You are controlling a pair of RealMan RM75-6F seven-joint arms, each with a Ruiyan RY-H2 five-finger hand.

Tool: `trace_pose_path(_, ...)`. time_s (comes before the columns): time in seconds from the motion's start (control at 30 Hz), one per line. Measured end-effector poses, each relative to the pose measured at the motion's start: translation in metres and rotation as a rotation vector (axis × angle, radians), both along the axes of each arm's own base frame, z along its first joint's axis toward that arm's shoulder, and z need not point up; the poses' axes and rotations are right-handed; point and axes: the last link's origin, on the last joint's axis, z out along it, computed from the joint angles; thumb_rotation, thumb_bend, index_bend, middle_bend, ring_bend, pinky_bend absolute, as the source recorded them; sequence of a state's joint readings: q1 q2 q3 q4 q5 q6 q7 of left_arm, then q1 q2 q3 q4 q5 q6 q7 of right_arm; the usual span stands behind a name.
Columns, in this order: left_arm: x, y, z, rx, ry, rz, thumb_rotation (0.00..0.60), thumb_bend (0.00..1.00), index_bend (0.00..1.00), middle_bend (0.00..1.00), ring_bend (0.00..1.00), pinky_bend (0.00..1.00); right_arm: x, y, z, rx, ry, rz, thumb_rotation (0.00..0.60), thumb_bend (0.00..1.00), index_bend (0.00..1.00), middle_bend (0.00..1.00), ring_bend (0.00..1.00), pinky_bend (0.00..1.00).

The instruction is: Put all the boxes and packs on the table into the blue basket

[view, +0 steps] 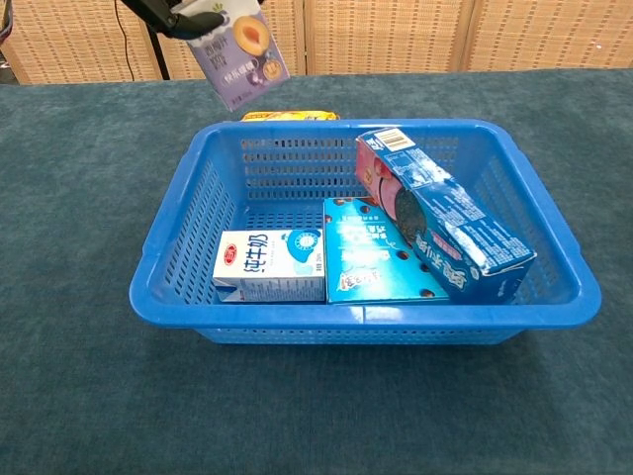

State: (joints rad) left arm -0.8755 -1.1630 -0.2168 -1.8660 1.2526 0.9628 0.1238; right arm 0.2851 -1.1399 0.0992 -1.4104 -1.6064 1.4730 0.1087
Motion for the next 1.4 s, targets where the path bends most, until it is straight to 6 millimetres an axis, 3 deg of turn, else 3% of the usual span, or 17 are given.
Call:
trace_pose_path(0.23, 0.014, -0.037, -0.034, -0.115, 0.094, -0.148, 0.6, 0.51, 0.41, 0.35, 0.41, 0.58, -0.001, 0.0, 0.001, -0.003, -0.003, -0.003, 0.6, 0.0, 0.0, 0.0, 0.0, 0.0)
trace_pose_path(0.53, 0.018, -0.049, -0.067, -0.169, 0.158, -0.192, 0.6, 0.49, 0.41, 0.35, 0.4, 0.58, -0.002, 0.0, 0.004, -0.007, -0.008, -0.005, 0.6, 0.0, 0.0, 0.0, 0.0, 0.0)
trace_pose_path(0.63, 0.017, -0.053, -0.074, -0.193, 0.165, -0.195, 0.6, 0.45, 0.34, 0.31, 0.33, 0.56, -0.002, -0.001, 0.004, -0.007, -0.007, -0.007, 0.6, 0.0, 0.0, 0.0, 0.0, 0.0)
trace_pose_path(0.7, 0.016, -0.055, -0.076, -0.207, 0.169, -0.197, 0.6, 0.32, 0.15, 0.12, 0.13, 0.41, -0.002, -0.001, 0.004, -0.006, -0.007, -0.007, 0.6, 0.0, 0.0, 0.0, 0.0, 0.0)
trace_pose_path(0.8, 0.014, -0.058, -0.078, -0.248, 0.172, -0.192, 0.6, 0.05, 0.0, 0.0, 0.0, 0.07, -0.002, -0.001, 0.003, -0.004, -0.005, -0.005, 0.6, 0.0, 0.0, 0.0, 0.0, 0.0)
trace_pose_path(0.87, 0.012, -0.059, -0.078, -0.278, 0.178, -0.186, 0.6, 0.0, 0.0, 0.0, 0.0, 0.0, -0.002, -0.001, 0.003, -0.005, -0.004, -0.006, 0.6, 0.0, 0.0, 0.0, 0.0, 0.0)
trace_pose_path(1.1, 0.009, -0.048, -0.058, -0.24, 0.13, -0.148, 0.6, 0.0, 0.0, 0.0, 0.0, 0.0, -0.002, -0.001, 0.002, -0.002, -0.001, -0.009, 0.6, 0.0, 0.0, 0.0, 0.0, 0.0)
trace_pose_path(1.4, 0.001, 0.006, -0.012, -0.048, 0.037, 0.013, 0.6, 0.0, 0.0, 0.0, 0.0, 0.0, -0.002, 0.0, 0.003, -0.007, -0.006, -0.01, 0.6, 0.0, 0.0, 0.0, 0.0, 0.0)
